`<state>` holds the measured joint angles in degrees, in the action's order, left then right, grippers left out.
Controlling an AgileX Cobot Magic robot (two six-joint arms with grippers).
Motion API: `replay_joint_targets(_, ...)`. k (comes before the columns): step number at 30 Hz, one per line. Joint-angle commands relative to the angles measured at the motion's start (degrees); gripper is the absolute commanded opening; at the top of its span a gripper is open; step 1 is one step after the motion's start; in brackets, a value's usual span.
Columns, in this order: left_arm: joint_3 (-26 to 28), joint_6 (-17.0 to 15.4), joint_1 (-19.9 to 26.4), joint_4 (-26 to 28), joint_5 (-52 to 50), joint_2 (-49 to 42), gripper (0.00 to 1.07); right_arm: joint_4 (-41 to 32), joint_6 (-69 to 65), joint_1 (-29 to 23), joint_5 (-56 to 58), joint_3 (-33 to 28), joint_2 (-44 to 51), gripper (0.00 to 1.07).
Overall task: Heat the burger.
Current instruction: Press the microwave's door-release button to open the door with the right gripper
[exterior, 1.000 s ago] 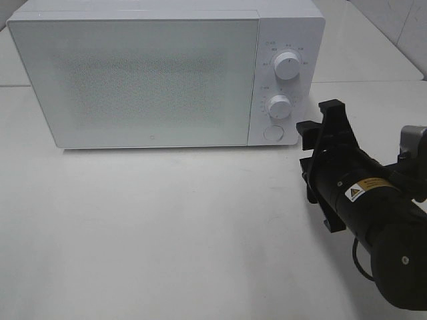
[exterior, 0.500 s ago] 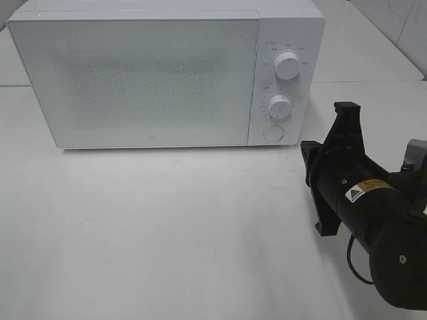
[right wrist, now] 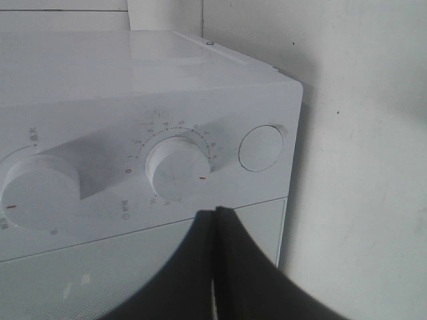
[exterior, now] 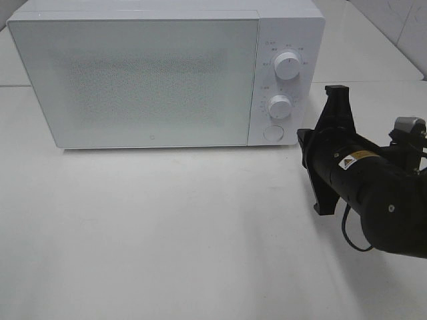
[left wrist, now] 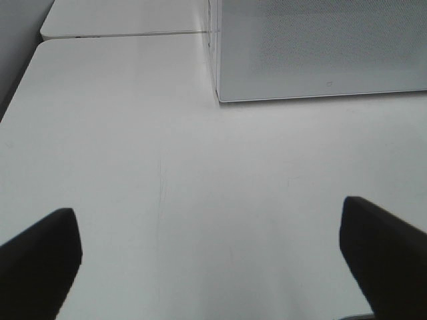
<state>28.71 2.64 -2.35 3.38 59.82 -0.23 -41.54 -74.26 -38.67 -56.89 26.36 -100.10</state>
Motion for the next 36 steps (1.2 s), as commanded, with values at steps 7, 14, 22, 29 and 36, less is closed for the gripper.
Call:
replay_joint_targets(7,-0.2,-0.5,0.1,-0.2,-0.3,-1.2,1.04,2.9,-2.1,0.7,1.2,4.8,-6.8,0.01)
replay_joint_targets(14,-0.2,-0.5,0.1,-0.2,-0.3,-1.2,1.04,4.5,-1.9,1.2,2.5,9.5,-10.9,0.01)
replay_joint_targets(22,-0.2,-0.5,0.1,-0.2,-0.3,-1.2,1.04,8.5,-1.9,4.4,4.2,13.5,-14.3,0.01)
replay_joint_targets(29,-0.2,-0.5,0.1,-0.2,-0.3,-1.2,1.04,8.5,-0.5,6.4,6.2,15.2,-15.5,0.01)
replay_joint_targets(36,-0.2,-0.5,0.1,-0.2,-0.3,-1.3,1.04,9.3,0.4,7.4,6.7,17.4,-17.1,0.01)
